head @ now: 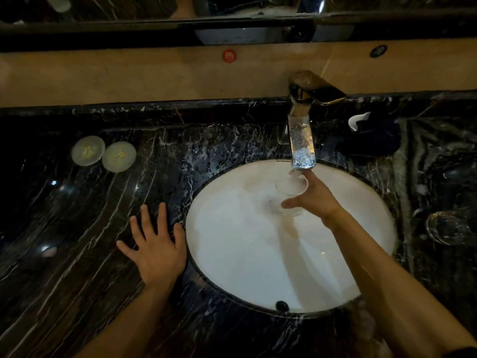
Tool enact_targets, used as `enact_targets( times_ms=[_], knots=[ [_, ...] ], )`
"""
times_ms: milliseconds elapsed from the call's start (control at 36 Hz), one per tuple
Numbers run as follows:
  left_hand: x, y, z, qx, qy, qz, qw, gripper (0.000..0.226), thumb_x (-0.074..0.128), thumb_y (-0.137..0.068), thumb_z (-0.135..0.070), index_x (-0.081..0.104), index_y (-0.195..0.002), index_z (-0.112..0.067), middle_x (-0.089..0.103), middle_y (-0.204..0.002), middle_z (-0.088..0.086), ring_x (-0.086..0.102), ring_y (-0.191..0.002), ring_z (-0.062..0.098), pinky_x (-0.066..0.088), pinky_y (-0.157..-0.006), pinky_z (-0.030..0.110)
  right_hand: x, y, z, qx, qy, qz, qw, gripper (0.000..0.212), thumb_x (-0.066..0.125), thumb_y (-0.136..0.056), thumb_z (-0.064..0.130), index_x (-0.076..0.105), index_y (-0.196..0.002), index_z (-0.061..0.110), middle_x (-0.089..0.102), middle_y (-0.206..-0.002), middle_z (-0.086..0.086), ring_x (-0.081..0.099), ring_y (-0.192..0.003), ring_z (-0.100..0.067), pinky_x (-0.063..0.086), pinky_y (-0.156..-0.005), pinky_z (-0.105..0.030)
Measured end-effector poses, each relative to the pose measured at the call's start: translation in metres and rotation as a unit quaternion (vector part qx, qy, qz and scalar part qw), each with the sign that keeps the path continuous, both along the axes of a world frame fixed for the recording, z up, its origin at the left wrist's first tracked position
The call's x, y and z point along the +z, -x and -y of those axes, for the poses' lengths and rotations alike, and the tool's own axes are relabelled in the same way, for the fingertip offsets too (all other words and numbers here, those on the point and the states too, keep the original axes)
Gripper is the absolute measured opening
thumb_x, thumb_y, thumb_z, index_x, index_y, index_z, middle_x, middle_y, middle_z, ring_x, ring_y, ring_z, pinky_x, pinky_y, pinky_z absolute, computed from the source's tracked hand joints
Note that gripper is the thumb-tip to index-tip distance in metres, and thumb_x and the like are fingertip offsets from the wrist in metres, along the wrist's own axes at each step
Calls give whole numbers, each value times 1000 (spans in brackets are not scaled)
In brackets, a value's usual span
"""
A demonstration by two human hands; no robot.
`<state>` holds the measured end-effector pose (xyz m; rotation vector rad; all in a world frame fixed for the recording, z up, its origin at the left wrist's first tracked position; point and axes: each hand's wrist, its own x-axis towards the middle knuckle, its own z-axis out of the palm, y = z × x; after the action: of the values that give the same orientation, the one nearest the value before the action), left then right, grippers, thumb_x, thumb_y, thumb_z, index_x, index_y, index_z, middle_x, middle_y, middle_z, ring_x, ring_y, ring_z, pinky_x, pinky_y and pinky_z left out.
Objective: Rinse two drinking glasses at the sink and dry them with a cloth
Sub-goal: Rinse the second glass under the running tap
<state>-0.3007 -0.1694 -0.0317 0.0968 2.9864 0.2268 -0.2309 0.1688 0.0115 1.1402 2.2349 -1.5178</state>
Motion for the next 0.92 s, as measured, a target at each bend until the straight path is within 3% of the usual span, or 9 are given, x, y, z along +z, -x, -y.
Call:
enact_targets(
  times_ms=[83, 194, 278, 361, 444, 556, 667, 750, 917],
  knots=[
    [0, 0, 1, 0, 1, -1, 1000, 64, 23, -96, -55, 23, -156, -35, 19, -166, 7, 14, -152, 33, 7, -112, 74, -4, -2, 5, -60, 74, -80, 992, 85, 91, -63, 9, 47, -135, 27, 58, -127, 2, 57, -113, -15, 49, -87, -29],
    [2, 0, 0, 0, -1, 1, 1000, 65, 20, -95, -56, 23, -156, -35, 19, -166, 6, 12, -152, 32, 6, -112, 74, -11, 0, 14, -136, 1, -102, 985, 93, 92, -64, 15, 41, -140, 28, 59, -134, -3, 58, -113, -21, 51, -96, -39],
    [3, 0, -1, 1, 1, 1, 1000, 65, 19, -95, -57, 23, -156, -35, 18, -166, 6, 11, -153, 32, 6, -113, 73, -10, 0, 12, -63, -78, -29, 995, 95, 88, -67, 16, 36, -145, 29, 61, -130, -7, 59, -104, -28, 54, -88, -40],
    [3, 0, -1, 2, 3, 4, 1000, 65, 19, -95, -57, 21, -157, -36, 17, -166, 6, 10, -153, 31, 5, -113, 73, -12, -5, 6, 11, -57, 4, 998, 94, 89, -66, 17, 38, -143, 30, 57, -131, -4, 55, -105, -26, 48, -81, -34],
    [3, 0, -1, 2, 2, 7, 1000, 65, 18, -95, -58, 20, -157, -37, 16, -167, 5, 9, -153, 31, 5, -113, 73, -14, -11, 9, -23, 4, -38, 999, 92, 92, -64, 17, 41, -140, 27, 53, -128, 2, 53, -114, -21, 43, -85, -28],
    [4, 0, -1, 4, 1, 9, 1000, 65, 19, -95, -58, 20, -157, -37, 14, -167, 5, 7, -153, 30, 4, -114, 72, -16, -11, 21, -108, -30, -84, 990, 88, 90, -66, 14, 41, -137, 32, 53, -123, 6, 51, -110, -18, 44, -85, -30],
    [3, 0, -1, 3, 3, 11, 1000, 65, 19, -96, -57, 19, -157, -37, 13, -167, 5, 7, -153, 30, 3, -114, 72, -17, -10, 17, -53, -93, -18, 994, 90, 87, -69, 16, 37, -142, 28, 60, -130, -7, 57, -109, -32, 46, -79, -33],
    [3, 0, -1, 4, 6, 12, 1000, 65, 19, -96, -57, 18, -157, -37, 13, -167, 4, 7, -153, 29, 3, -114, 72, -18, -12, 11, 3, -64, 2, 998, 91, 90, -68, 18, 38, -141, 27, 57, -132, -7, 52, -105, -25, 44, -80, -32],
    [4, 0, -1, 6, 5, 13, 1000, 65, 18, -96, -57, 19, -157, -37, 14, -167, 4, 7, -153, 29, 4, -114, 72, -17, -9, 22, -89, -58, -68, 992, 88, 89, -69, 16, 38, -140, 29, 53, -121, 5, 52, -104, -19, 42, -80, -28]
  ],
)
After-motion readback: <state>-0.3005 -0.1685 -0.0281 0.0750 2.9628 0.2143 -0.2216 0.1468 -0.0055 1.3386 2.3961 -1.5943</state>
